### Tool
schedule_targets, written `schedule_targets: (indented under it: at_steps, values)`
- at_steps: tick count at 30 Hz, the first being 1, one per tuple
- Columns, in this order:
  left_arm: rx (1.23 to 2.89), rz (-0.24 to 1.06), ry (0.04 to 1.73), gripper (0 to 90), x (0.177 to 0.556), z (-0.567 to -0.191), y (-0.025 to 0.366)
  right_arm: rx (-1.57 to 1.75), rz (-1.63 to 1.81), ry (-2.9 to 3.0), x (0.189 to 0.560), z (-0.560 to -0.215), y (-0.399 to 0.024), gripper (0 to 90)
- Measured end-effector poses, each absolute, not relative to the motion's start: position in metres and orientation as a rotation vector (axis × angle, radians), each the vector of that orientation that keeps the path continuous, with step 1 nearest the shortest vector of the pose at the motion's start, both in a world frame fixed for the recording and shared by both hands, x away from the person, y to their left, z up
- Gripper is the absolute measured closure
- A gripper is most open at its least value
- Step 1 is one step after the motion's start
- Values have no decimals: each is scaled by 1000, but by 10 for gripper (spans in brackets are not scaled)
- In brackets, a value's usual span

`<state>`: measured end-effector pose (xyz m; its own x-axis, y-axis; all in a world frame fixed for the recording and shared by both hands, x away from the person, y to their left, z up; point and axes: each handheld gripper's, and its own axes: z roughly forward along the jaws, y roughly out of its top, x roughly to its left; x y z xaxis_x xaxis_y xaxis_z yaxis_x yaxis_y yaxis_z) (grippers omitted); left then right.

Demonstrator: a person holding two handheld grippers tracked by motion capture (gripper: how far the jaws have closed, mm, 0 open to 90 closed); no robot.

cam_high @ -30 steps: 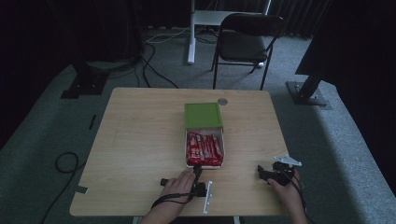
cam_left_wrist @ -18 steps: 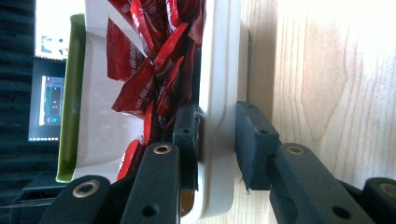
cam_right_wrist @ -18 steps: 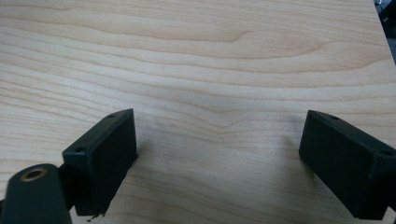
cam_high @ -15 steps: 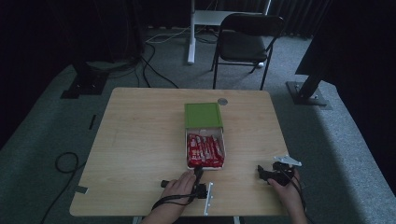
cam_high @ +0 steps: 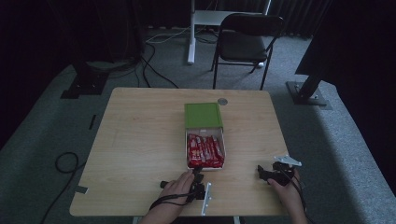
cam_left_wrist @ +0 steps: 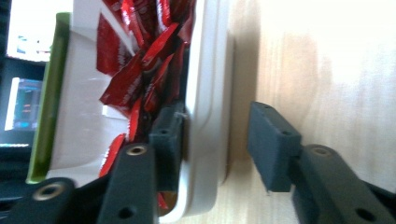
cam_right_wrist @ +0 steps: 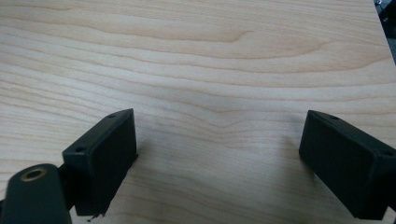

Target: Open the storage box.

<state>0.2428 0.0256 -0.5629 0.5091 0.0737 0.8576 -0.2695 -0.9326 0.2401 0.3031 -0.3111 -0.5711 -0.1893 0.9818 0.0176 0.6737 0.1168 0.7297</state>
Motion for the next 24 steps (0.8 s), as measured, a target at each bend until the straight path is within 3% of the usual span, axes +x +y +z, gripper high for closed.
schedule_targets:
  at_steps: [9,16,24]
  values:
    - [2400,1218,-103,455,237,-550,32,1600,850,1923,303,-571,-311,106]
    - [2351,1032,-33,445,226,-535,37,1600,850,1923,303,-571,-311,106]
    - [2320,910,32,432,221,-528,52,1600,850,1923,303,-571,-311,106]
